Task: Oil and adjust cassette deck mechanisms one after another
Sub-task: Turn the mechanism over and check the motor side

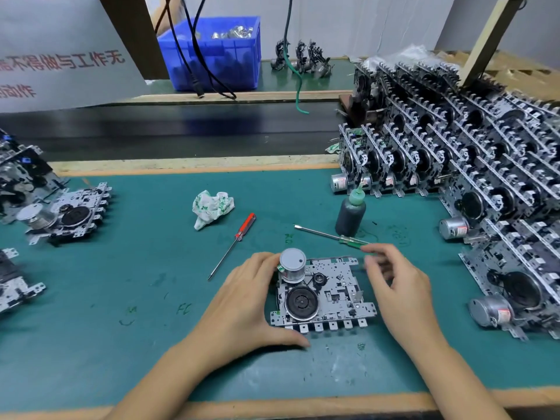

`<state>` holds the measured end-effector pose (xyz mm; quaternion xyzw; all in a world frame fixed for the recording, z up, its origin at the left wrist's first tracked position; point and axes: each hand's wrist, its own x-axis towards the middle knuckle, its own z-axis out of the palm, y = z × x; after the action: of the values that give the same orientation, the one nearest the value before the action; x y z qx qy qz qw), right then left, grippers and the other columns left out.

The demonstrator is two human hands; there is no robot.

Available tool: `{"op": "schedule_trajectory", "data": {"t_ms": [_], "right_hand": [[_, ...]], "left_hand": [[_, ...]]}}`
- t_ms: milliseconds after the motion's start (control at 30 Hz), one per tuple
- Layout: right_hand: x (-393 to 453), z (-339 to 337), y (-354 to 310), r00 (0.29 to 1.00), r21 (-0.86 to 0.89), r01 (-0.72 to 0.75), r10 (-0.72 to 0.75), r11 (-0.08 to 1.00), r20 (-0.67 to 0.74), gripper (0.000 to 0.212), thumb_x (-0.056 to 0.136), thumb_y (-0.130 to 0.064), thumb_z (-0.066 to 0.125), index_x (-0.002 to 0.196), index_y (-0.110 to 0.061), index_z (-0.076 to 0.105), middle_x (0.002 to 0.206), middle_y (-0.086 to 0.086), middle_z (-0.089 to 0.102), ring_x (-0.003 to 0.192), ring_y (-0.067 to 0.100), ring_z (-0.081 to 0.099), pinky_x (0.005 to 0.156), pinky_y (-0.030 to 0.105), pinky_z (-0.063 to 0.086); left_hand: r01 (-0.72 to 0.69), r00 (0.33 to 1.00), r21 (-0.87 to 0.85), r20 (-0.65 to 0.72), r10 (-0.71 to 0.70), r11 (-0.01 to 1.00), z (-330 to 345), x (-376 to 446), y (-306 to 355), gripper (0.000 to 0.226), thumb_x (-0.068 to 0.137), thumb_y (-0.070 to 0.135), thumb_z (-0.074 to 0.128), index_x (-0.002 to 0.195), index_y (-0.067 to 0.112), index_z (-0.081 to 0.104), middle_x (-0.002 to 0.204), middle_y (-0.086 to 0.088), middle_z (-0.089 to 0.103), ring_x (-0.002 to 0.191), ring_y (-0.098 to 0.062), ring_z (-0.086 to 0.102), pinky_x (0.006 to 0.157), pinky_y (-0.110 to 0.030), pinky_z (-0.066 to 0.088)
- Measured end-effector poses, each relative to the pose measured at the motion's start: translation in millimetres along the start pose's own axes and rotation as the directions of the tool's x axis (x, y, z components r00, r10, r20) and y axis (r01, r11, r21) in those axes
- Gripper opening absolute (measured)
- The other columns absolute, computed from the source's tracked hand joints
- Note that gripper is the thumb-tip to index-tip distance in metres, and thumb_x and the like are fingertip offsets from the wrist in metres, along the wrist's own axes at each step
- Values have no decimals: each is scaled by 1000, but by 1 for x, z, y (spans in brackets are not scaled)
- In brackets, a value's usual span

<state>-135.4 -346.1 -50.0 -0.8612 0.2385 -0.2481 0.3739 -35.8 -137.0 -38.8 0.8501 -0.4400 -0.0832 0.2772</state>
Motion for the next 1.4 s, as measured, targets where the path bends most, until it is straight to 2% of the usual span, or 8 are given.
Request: {"op": "schedule_trajectory", "data": {"t_ms": [100, 300, 433, 567, 800, 1100, 1233, 1400], "right_hand": [[-3, -13, -1, 996, -78, -86, 82, 993, -47, 36, 94, -37, 44, 67, -15, 55, 46, 3, 55, 55, 23, 56, 61, 38, 45], [-38, -26, -14, 959, -163, -231, 253, 959, 128, 62, 94, -50, 31, 49, -16, 56, 39, -6, 57, 41, 5, 54, 58, 26, 44], [-49, -18, -22, 892, 7, -366, 349, 931, 287, 55, 92, -51, 39, 61, -14, 65, 40, 3, 58, 28, 10, 47, 37, 12, 34], [-50, -16, -28, 818, 71, -493, 433, 867, 379, 50, 92, -51, 44, 69, -13, 68, 45, 8, 62, 27, 13, 44, 31, 15, 30], [-43, -6, -40, 793, 282, -575, 439, 768, 423, 23, 95, -22, 52, 81, -4, 56, 55, 9, 65, 36, 18, 50, 35, 22, 41], [-7, 11, -92, 863, 284, -385, 233, 878, 449, 18, 93, -20, 56, 82, -13, 43, 50, 3, 61, 39, 16, 54, 41, 26, 48], [39, 2, -127, 934, 58, -69, 44, 996, 354, 16, 90, -20, 59, 78, -16, 50, 57, 4, 67, 49, 14, 61, 62, 35, 56], [121, -5, -162, 945, -162, 165, -109, 973, 309, 19, 88, -19, 59, 83, -1, 64, 80, 17, 70, 83, 34, 66, 81, 48, 52]], "left_hand": [[29, 998, -9, -50, -30, 1000, 3, -3, 4, 106, 48, 81, 65, 138, 37, 28, 121, 24, 30, 114, 4, 35, 94, -12, 25], [73, 994, 4, -80, -72, 997, 7, -7, 10, 110, 45, 82, 63, 137, 47, 13, 119, 25, 28, 116, 2, 32, 93, -12, 22], [118, 991, 48, -70, -114, 992, 6, -6, 11, 122, 47, 93, 49, 147, 38, 8, 117, 26, 28, 115, 3, 28, 94, -12, 18], [142, 976, 14, -168, -138, 990, 0, 3, 14, 81, 72, 85, 27, 140, 42, 24, 110, 21, 45, 110, -2, 41, 89, -19, 29], [142, 970, 4, -199, -139, 990, -7, -3, 6, 55, 75, 83, 28, 92, 34, 45, 76, 16, 50, 79, -5, 44, 70, -23, 34], [207, 920, -413, -228, -320, 887, -23, -20, -12, 24, 70, 38, 76, 86, 30, 61, 74, 6, 61, 57, -11, 48, 57, -17, 42], [174, 914, -569, -211, -347, 804, -36, 6, -15, 24, 77, 7, 74, 91, 21, 61, 65, 5, 60, 56, -5, 51, 57, -13, 43], [142, 934, -564, -196, -299, 813, -60, 82, -19, 21, 84, 17, 70, 90, 25, 51, 71, -9, 61, 58, -16, 52, 59, -29, 42]]}}
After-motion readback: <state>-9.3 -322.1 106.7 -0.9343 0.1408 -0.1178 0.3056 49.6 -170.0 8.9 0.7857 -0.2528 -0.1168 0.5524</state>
